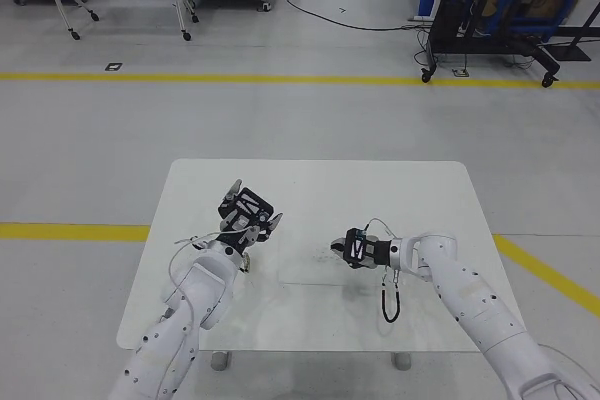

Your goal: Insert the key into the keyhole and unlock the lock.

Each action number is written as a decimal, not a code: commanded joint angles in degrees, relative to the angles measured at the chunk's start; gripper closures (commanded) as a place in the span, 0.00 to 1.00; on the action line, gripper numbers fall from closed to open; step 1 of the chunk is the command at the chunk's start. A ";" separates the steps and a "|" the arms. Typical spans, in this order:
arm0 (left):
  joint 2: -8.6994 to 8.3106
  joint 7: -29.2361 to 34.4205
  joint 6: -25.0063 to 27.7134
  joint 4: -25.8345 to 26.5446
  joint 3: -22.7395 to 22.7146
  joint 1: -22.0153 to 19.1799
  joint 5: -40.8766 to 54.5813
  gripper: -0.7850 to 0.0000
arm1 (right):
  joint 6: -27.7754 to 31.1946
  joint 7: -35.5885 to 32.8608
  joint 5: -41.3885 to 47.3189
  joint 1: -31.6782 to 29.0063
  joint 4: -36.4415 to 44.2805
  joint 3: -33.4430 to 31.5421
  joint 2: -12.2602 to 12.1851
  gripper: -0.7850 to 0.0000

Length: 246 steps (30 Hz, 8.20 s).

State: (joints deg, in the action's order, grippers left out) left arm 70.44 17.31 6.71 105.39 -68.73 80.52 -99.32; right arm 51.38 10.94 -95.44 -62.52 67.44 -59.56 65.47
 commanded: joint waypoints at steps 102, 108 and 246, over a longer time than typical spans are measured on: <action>2.30 15.81 1.78 -13.99 1.34 -4.80 95.65 1.00 | -9.28 -46.40 132.51 2.74 -14.46 8.80 10.54 1.00; 2.18 15.51 1.71 -13.86 1.33 -4.78 95.58 0.84 | -8.85 -47.16 132.79 2.65 -14.78 8.00 10.83 1.00; 0.69 13.19 0.88 -13.22 1.40 -4.84 97.82 1.00 | -11.97 -51.77 126.75 0.98 -15.36 2.98 12.81 0.00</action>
State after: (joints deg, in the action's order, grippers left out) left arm 71.18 30.35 7.30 92.09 -67.15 75.62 -1.53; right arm 38.84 -40.32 32.93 -61.48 52.14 -56.02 78.61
